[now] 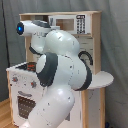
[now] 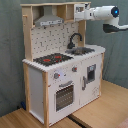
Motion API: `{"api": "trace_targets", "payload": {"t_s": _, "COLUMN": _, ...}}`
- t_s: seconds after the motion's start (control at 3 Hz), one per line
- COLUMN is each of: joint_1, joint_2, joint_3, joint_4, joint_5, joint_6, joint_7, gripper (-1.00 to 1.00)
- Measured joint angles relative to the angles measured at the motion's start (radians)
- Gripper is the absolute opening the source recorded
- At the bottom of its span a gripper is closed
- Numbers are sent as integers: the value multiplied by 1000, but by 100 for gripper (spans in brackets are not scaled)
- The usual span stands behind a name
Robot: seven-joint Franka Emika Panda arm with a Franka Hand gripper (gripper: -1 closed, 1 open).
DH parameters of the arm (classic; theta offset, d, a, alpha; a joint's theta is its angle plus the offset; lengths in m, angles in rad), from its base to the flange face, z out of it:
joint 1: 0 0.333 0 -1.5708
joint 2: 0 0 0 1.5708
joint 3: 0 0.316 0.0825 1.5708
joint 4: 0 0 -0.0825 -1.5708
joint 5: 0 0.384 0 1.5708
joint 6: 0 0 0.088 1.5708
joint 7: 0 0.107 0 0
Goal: Play with the kitchen
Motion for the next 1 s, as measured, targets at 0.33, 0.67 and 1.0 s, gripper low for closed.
{"api": "trace_targets", "payload": {"t_s": 0.33, "joint_1": -1, "joint_2": 45, "joint_3": 44, "joint_4": -38, "joint_5": -3, "joint_6": -50, "joint_7": -21, "gripper": -100}}
{"api": "trace_targets", "payload": {"t_s": 0.67, "joint_1": 0, "joint_2": 45, "joint_3": 53, "joint_4": -40, "joint_5": -3, "joint_6": -51, "joint_7": -21, "gripper": 100}}
{"api": "trace_targets", "payload": {"t_s": 1.0, "joint_1": 1, "joint_2": 44, "joint_3": 64, "joint_4": -44, "joint_5": -3, "joint_6": -55, "joint_7": -21, "gripper": 100}}
